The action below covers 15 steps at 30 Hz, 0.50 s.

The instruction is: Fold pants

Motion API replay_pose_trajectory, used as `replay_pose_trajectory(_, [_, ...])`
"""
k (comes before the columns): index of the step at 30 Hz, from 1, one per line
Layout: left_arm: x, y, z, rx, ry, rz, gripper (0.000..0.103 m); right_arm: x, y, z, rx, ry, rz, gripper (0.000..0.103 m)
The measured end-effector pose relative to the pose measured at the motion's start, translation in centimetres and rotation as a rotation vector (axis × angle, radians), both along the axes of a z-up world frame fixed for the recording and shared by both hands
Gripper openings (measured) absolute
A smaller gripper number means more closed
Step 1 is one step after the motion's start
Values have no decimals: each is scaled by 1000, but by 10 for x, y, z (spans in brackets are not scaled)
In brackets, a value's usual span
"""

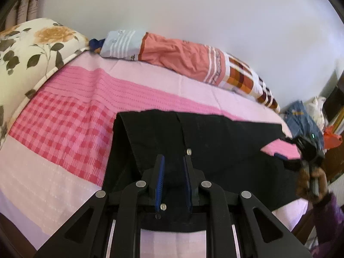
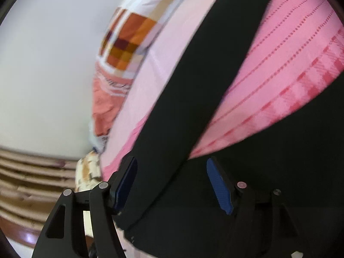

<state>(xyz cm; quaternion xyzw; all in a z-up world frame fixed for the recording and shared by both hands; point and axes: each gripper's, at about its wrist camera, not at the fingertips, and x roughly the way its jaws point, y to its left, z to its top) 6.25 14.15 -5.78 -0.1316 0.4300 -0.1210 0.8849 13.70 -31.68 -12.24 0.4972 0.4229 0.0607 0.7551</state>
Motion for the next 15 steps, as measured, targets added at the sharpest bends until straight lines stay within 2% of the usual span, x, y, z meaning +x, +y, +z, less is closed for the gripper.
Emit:
replay_pose_trajectory(4, [-4,-6,-23,-56,90,-17,18,15,-9,-18,38,17,-25,65])
replay_pose_trajectory(6, [-8,-5,-32,-106,120,-10,19,24,-8,-25,54,15,-28,60])
replay_pose_trajectory(8, [-12,-2,-41,-180,152,2,19,31,-6,-27,58,12,-25,50])
replay_pose_trajectory(11, [-15,-1,-51,-281,188,6,20,41,-2,-30,69,14,-20,43])
replay_pose_trajectory(12, [-15,-1,-52,-297,193,7,22,42,-2,-31,80,16,-22,38])
replay_pose_trajectory(14, [-13,-4,-55,-318,216,8,28,43,1,-31,66,32,-11,12])
replay_pose_trajectory(15, [-12,-4,-56,-326,228,15,34,40,2,-30,55,30,-10,10])
